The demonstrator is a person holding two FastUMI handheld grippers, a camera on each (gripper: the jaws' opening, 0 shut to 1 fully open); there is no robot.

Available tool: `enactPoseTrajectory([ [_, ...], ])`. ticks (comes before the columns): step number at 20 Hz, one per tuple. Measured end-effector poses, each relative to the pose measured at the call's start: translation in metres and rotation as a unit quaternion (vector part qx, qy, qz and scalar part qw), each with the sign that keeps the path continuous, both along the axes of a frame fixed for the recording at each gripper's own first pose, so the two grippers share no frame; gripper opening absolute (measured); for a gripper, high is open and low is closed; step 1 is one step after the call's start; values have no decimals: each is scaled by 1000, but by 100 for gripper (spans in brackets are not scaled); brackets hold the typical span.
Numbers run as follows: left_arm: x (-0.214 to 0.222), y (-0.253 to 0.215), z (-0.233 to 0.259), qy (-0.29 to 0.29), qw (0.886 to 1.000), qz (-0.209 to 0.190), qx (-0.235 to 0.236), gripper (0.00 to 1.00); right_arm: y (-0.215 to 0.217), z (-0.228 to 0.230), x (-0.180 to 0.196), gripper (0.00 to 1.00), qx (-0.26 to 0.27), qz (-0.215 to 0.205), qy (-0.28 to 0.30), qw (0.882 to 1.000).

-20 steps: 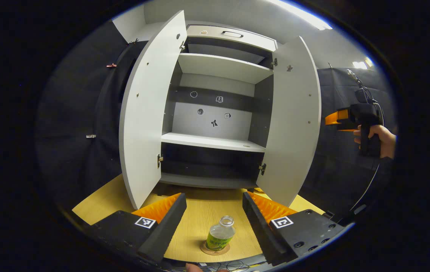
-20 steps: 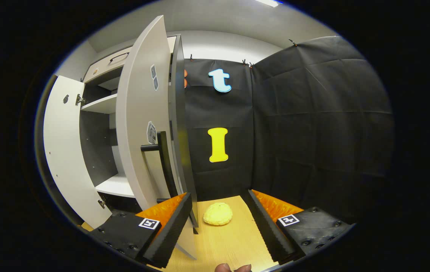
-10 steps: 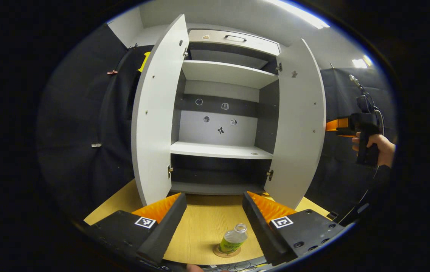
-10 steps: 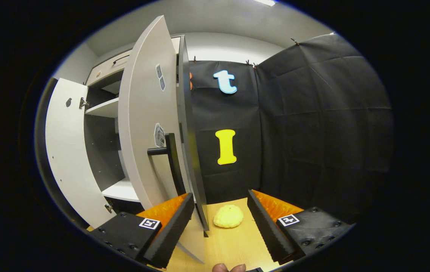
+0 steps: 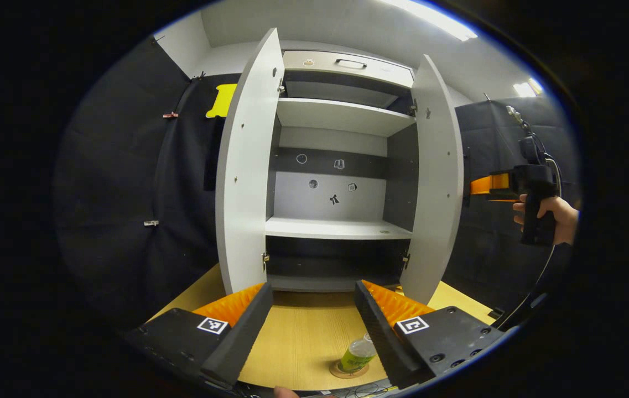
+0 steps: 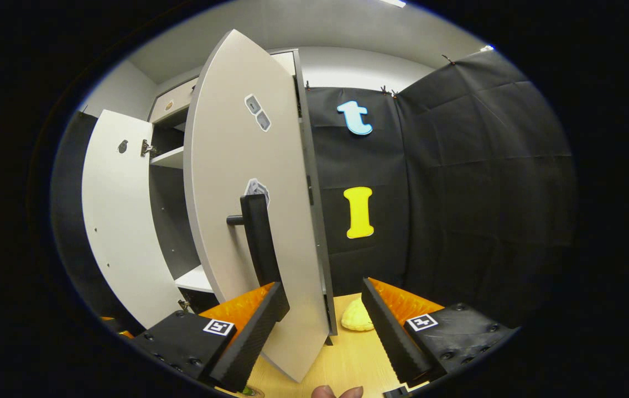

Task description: Grasp the bottle in the cabinet with the left hand and place it on the coaster, then close the right door with the right hand and the left door with the left hand.

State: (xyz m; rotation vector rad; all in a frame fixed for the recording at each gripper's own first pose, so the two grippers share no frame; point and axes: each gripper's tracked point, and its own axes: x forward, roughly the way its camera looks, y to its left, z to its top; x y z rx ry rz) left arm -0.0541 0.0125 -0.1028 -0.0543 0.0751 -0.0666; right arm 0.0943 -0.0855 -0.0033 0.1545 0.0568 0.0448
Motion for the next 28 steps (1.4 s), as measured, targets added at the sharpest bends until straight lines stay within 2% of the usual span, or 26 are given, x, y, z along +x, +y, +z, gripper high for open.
enactPoseTrajectory([
  [7,-9,26,8,-2,1000,21,-2,95,84,6,28,97,-3,66,-7,998],
  [10,-9,38,5,2,999,34,-12,95,107,10,43,97,-11,75,-12,997],
  [21,7,76,20,-1,999,54,-5,95,144,9,83,97,-13,74,-12,997],
  [25,13,95,39,-5,998,59,-10,95,141,9,77,97,-4,62,-3,998],
  [28,27,127,56,-3,997,79,-15,95,135,13,58,97,1,58,-5,998],
])
